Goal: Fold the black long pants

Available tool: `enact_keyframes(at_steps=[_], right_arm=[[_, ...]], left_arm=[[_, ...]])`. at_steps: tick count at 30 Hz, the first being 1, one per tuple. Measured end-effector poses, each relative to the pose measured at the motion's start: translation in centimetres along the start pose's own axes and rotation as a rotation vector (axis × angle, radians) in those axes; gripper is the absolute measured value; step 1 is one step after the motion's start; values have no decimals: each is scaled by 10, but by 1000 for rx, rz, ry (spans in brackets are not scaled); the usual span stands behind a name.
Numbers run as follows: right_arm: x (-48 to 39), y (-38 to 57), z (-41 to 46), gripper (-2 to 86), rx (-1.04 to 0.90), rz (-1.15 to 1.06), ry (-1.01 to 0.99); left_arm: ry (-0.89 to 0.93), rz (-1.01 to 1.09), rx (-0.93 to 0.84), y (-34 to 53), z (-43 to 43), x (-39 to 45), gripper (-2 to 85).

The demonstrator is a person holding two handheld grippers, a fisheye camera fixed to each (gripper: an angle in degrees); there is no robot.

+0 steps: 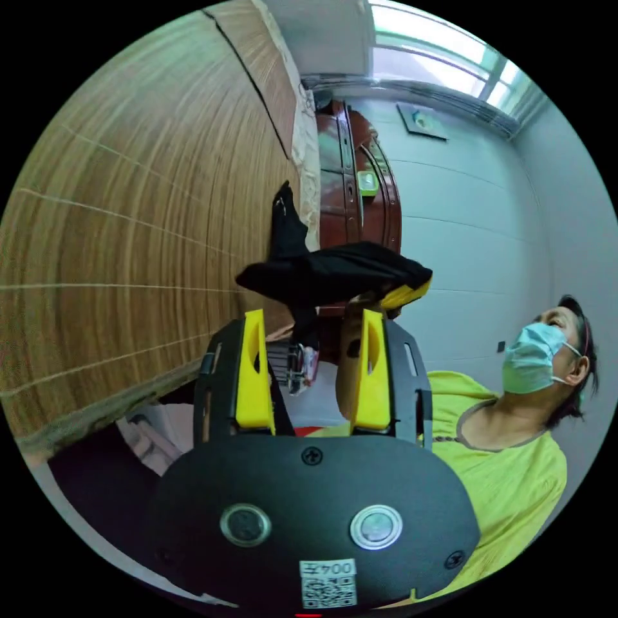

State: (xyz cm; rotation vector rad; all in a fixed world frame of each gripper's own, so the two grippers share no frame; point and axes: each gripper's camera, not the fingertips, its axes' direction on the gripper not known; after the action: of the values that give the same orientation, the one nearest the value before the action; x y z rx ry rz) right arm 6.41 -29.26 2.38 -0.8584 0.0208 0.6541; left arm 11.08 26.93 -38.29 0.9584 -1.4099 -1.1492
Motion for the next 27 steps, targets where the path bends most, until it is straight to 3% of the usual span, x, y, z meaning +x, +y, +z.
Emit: enact_keyframes(at_steps=[6,14,18,22,24,27], right_arm=[[12,-12,11,-6,142,204,-119],[-111,-76,23,-6,90,232,29],[-182,-112,46,-4,-61,199,208],[-236,-141,107,10,-266,86,408],[-248,-155,119,27,-184,67,387],[-264,-169,127,59,-151,68,307]], left_arm=[[198,-231,28,-54,58,-43,232],[509,-355,-143,-111,189,23,287],[629,-315,-228,-149,268,95,310],[522,-157,-414,-183,321,171,255],[272,-19,-505,-187,339,214,163],[110,128,-406,-189,324,259,130]])
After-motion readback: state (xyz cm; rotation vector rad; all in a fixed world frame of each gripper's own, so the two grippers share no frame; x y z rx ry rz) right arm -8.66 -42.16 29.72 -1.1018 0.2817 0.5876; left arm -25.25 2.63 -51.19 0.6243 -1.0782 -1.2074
